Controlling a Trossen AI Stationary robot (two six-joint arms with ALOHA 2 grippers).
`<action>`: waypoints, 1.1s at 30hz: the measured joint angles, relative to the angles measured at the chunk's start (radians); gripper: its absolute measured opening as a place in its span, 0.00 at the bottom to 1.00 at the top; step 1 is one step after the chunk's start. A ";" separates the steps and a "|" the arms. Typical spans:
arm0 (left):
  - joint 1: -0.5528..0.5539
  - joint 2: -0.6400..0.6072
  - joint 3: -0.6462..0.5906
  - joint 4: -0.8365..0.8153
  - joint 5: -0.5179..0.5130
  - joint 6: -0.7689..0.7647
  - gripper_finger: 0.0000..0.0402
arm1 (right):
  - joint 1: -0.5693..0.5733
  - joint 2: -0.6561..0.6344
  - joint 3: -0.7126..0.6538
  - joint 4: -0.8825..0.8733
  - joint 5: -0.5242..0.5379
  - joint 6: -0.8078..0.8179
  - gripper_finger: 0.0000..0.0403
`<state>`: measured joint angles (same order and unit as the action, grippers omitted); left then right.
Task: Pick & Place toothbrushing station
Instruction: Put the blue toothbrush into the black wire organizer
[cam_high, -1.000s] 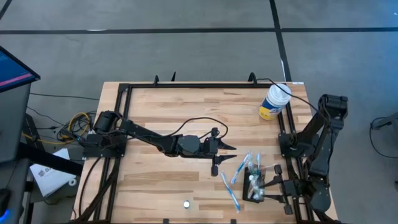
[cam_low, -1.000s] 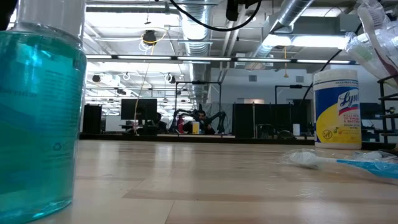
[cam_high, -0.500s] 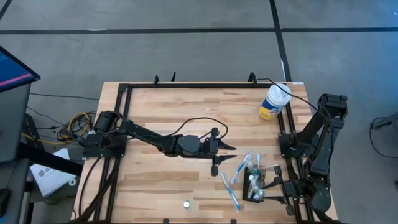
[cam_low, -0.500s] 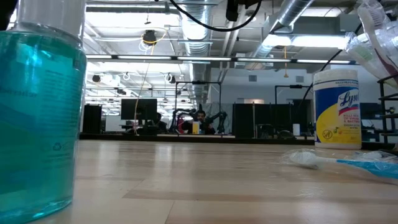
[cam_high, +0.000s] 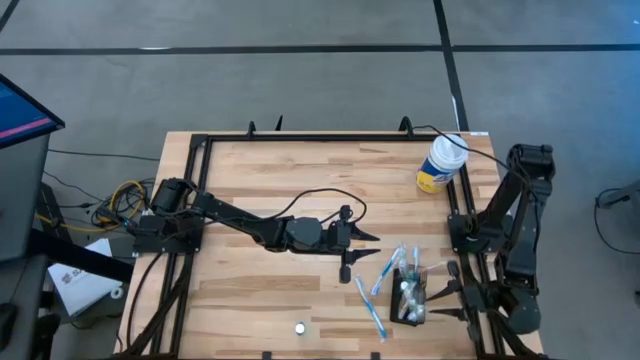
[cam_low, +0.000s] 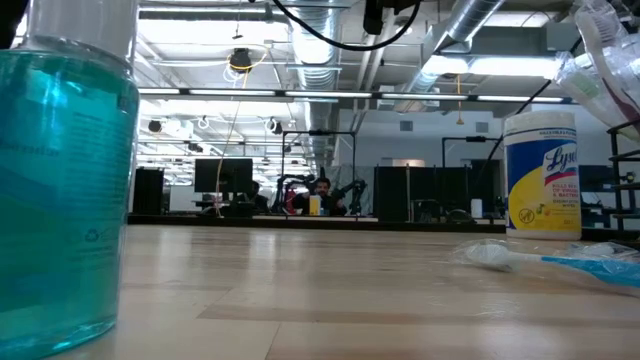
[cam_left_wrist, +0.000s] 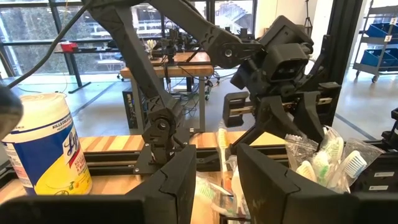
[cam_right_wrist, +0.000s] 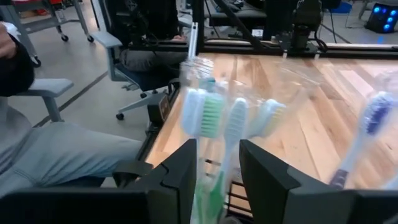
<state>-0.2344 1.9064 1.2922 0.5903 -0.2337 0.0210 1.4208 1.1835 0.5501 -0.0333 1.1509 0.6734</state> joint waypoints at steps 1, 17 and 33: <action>0.000 0.000 0.000 0.000 0.000 0.000 0.28 | 0.000 -0.007 0.000 -0.020 0.000 0.008 0.28; -0.013 0.000 0.000 -0.087 0.166 -0.022 0.28 | 0.007 -0.177 0.000 -0.129 -0.002 0.030 0.27; -0.030 0.010 -0.130 -0.086 0.205 -0.001 0.28 | 0.003 -0.312 0.000 -0.135 -0.003 -0.057 0.27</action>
<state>-0.2644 1.9167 1.1624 0.5041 -0.0282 0.0200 1.4237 0.8713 0.5503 -0.1684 1.1477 0.6168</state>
